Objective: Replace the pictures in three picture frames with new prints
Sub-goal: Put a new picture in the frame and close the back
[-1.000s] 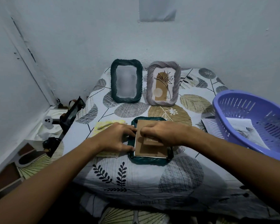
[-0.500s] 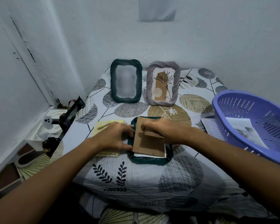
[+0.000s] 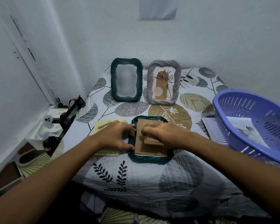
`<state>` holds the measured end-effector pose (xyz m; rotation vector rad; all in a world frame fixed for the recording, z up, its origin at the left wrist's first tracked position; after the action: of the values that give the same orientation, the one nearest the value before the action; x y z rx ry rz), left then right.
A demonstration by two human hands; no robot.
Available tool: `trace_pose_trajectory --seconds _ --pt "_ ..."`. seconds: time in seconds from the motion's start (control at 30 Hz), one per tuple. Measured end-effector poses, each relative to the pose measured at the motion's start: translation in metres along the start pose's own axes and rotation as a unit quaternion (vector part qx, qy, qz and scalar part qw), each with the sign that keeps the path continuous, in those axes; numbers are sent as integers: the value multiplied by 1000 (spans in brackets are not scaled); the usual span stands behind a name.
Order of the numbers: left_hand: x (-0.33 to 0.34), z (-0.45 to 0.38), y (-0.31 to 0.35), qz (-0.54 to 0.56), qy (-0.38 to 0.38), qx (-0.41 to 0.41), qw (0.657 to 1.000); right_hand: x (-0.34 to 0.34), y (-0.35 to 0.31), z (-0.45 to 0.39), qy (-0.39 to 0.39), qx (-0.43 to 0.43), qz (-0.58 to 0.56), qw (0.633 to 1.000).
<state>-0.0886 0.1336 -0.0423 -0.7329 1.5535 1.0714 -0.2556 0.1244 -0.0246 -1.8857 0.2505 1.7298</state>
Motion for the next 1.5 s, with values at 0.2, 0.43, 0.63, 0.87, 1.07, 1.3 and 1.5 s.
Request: trace_pose_trajectory --seconds 0.2,0.43,0.63,0.87,1.07,1.3,1.5 --pt "-3 0 1 16 1 6 1000 3 -4 1 -6 3 17 1000" --pt "-2 -2 6 -3 -10 14 1000 8 -8 4 -18 21 36 999" --pt "1 -8 11 -77 -25 32 996 15 3 7 -27 51 -16 998" --pt "-2 -9 15 -80 -42 35 995 12 22 16 -15 133 -57 989" --pt "-1 -12 14 -59 -28 36 997 12 24 17 31 174 -36 984" --pt "0 -17 12 -56 -25 43 997 13 21 19 40 173 -10 984" --pt "5 -19 11 -41 -20 42 998 13 24 19 52 163 2 985"
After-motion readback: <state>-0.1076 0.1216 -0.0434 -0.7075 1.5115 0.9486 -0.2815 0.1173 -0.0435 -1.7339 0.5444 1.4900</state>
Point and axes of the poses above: each hand's wrist, its own z-axis away from the middle knuckle, its own x-axis out of the palm, y = z × x, the point moved 5 cm from there along -z, towards the middle knuckle, and after that the axes turned 9 degrees about -z, right-handed, at the moved point
